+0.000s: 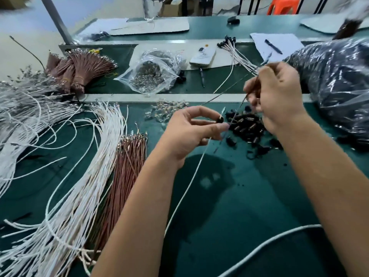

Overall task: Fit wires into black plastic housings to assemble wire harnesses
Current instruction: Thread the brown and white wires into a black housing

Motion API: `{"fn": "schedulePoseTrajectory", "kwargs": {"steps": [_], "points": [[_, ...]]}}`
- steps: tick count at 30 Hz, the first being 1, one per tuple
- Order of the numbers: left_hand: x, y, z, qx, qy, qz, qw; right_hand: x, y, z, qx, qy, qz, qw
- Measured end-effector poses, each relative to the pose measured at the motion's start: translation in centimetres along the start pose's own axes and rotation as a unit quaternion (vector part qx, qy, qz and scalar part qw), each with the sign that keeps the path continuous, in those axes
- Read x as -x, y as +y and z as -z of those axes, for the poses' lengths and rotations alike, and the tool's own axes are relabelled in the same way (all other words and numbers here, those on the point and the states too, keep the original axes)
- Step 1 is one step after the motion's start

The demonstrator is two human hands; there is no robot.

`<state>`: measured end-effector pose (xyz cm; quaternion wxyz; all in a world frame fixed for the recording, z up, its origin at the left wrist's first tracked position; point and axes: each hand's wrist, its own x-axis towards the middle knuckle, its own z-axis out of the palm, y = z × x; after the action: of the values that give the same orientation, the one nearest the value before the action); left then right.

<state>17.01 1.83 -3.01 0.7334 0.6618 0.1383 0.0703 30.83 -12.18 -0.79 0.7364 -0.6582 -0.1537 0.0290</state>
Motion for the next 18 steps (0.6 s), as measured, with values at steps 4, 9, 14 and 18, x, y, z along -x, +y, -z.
{"fn": "schedulePoseTrajectory", "kwargs": {"steps": [4, 9, 14, 18], "points": [[-1.3, -0.4, -3.5, -0.006, -0.053, 0.024, 0.998, -0.2, -0.3, 3.2, -0.010, 0.071, -0.007, 0.997], [-2.2, -1.1, -5.0, -0.003, -0.084, 0.037, 0.996, -0.1, -0.3, 5.1, -0.047, 0.075, -0.009, 0.996], [-2.6, -1.3, -4.6, 0.081, -0.035, 0.052, 0.995, 1.5, 0.6, 4.9, 0.024, -0.036, -0.111, 0.993], [-2.5, -1.9, -4.1, 0.062, 0.005, 0.032, 0.998, 4.2, 2.0, 4.5, 0.093, -0.154, -0.134, 0.974]]}}
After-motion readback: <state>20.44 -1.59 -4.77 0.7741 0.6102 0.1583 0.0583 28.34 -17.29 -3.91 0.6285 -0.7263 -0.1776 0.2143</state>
